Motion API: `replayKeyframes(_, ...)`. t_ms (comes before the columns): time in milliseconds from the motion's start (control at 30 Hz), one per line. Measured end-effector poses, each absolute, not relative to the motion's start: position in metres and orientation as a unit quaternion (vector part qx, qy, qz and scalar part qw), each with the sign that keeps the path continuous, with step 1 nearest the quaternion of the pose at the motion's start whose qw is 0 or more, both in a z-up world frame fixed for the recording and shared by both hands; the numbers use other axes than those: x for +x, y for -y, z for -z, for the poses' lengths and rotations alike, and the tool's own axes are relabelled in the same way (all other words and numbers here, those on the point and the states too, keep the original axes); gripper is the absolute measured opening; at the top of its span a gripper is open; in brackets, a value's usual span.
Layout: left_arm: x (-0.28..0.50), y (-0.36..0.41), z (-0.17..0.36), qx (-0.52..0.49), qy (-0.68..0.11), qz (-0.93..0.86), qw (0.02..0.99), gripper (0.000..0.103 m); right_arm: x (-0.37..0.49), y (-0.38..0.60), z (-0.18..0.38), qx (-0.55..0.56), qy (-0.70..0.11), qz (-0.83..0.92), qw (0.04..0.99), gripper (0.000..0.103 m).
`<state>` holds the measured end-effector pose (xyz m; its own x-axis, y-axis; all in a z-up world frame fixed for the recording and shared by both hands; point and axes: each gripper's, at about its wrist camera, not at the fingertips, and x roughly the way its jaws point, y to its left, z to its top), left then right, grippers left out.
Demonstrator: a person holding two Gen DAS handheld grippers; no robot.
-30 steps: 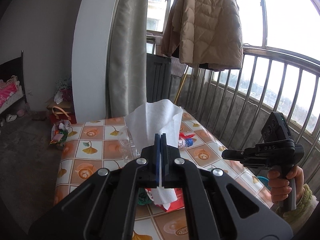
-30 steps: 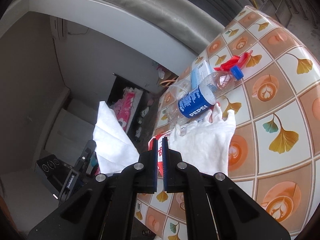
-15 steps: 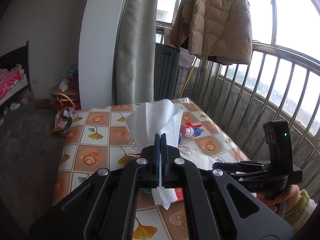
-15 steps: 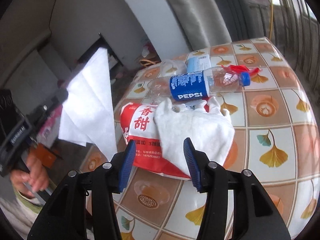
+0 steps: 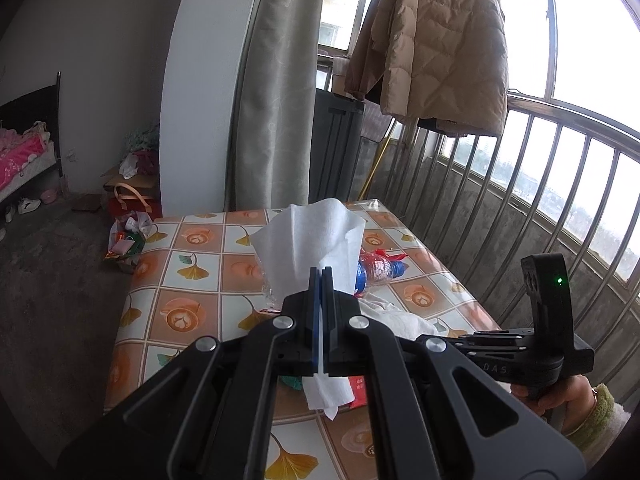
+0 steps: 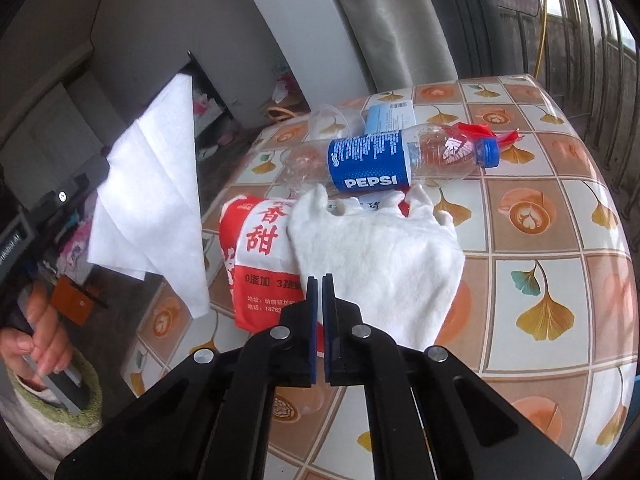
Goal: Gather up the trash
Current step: 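Grasp the white cloth on the red snack bag with the right tool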
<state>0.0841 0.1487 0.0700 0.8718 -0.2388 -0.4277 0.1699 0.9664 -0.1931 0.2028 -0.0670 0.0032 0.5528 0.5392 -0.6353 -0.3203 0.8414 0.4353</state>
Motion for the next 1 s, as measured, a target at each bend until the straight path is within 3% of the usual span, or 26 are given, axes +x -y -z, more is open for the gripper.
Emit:
replayKeyframes(200,0.077,-0.143,-0.078,-0.07,-0.216,0.114,0.967,0.0,0.191,0.076,-0.025,0.122,-0.371,-0.246,0.887,0.002)
replayKeyframes(267,0.076,-0.14,-0.079,-0.068,-0.216,0.115,0.967,0.0,0.187,0.063,-0.022,0.092,-0.376,-0.247,0.888,0.007)
replayKeyframes(367,0.076,-0.14,-0.078,-0.068,-0.217,0.114,0.967,0.0,0.188,0.043,-0.008,0.053,-0.392,-0.248,0.884,0.049)
replayKeyframes(533,0.074,-0.141,-0.077,-0.066,-0.216,0.109,0.968,0.0,0.204,0.022,0.019,0.004,-0.418,-0.214,0.883,0.047)
replayKeyframes(667,0.073,-0.147,-0.075,-0.073,-0.215,0.103,0.968,0.0,0.211,0.028,0.023,0.029,-0.428,-0.201,0.881,0.008)
replayKeyframes(1000,0.064,-0.152,-0.085,-0.086,-0.206,0.11,0.969,0.0,0.195,0.092,-0.03,0.146,-0.345,-0.194,0.907,0.006)
